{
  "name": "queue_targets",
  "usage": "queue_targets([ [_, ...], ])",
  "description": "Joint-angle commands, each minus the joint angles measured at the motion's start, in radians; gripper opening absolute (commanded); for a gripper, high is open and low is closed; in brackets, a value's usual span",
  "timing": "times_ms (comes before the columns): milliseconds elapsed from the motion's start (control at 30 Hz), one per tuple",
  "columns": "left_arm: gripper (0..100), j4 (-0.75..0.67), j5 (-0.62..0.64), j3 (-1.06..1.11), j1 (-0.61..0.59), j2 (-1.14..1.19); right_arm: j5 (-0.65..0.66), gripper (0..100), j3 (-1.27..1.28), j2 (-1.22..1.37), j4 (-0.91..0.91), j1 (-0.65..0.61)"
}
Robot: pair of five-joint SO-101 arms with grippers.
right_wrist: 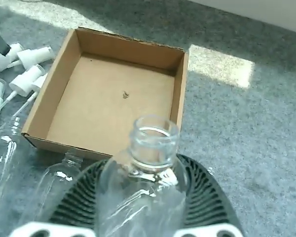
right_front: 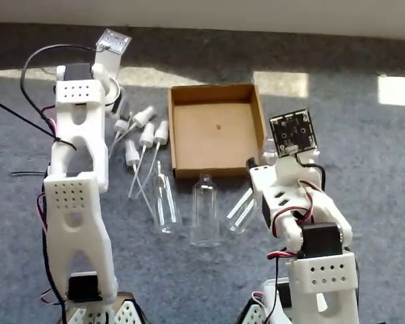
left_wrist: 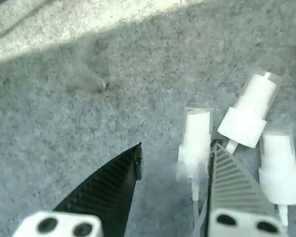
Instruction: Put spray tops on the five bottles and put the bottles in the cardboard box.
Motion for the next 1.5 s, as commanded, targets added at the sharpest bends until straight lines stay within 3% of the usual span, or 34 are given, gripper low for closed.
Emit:
queue_targets([
  [0,21,-0.018,0.006,-0.140,0.047,0.065,-0.008,0.5,-0.012,-0.018,0.002,-0.005],
  [200,21,-0.018,0.006,-0.213,0.053,0.176,-0.008,0.5,-0.012,-0.018,0.002,-0.005],
  [533,7,0.061,0.005,-0.285,0.045,0.216,-0.008,0.5,-0.012,-0.018,0.002,-0.005],
  [800,6,0.304,0.008,-0.733,0.045,0.213,-0.008,0.5,-0.012,-0.018,0.002,-0.005],
  [1033,6,0.338,0.133,-0.690,0.022,-0.022,-0.009,0.5,-0.012,-0.019,0.002,-0.079],
  [1200,6,0.341,0.157,-0.641,0.007,-0.229,-0.009,0.5,-0.016,-0.019,-0.002,-0.148],
  [1467,6,0.342,0.219,-0.148,0.033,-0.714,-0.009,0.5,-0.018,-0.019,-0.024,-0.240],
])
